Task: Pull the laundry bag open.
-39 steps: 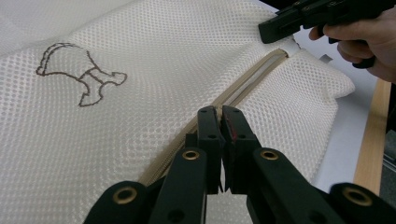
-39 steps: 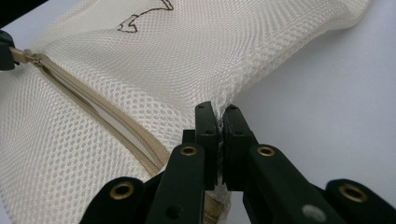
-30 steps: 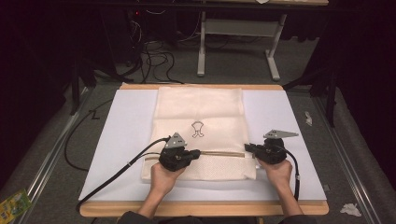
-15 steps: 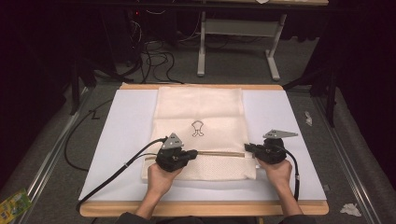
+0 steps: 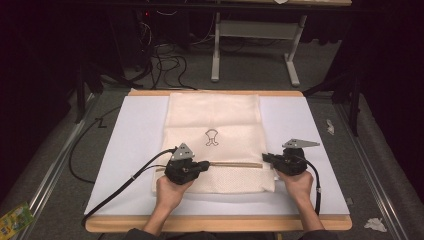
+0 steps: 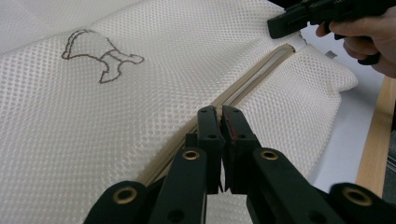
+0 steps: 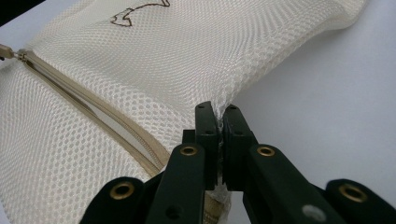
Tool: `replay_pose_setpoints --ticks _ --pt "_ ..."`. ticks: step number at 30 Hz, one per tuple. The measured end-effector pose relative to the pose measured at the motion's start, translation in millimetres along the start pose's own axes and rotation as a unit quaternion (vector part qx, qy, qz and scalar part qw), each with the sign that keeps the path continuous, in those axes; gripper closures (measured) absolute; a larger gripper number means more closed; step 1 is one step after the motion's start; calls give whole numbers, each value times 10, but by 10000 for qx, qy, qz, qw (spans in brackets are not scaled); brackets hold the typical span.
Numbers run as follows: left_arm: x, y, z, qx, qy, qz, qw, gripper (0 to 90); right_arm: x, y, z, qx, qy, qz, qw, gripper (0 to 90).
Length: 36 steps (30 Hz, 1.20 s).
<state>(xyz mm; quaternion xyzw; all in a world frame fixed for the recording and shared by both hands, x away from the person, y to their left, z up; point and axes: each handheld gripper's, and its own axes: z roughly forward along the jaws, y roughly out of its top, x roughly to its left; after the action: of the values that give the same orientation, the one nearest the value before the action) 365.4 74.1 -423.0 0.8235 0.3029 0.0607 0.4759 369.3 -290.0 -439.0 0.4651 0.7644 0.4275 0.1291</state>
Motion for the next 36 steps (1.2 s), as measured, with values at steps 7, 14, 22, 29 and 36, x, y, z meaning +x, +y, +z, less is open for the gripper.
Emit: replay_pose_setpoints --ticks 7,14,22,29,36 --pt "32 -14 -52 -42 30 -35 10000 871 6 2 5 -9 10 3 10000 884" --pt "73 -30 -123 -67 112 -76 9999 871 -6 3 -18 -5 -24 6 10000 884" --pt "116 -44 -183 -84 174 -106 9998 871 -11 12 -21 -22 -26 15 10000 884" --pt "131 -52 -202 -84 282 -95 9995 871 -14 11 -19 -32 -45 3 10000 884" --pt "165 -68 -243 -117 336 -111 9993 871 -14 13 -13 -46 -62 7 10000 884"
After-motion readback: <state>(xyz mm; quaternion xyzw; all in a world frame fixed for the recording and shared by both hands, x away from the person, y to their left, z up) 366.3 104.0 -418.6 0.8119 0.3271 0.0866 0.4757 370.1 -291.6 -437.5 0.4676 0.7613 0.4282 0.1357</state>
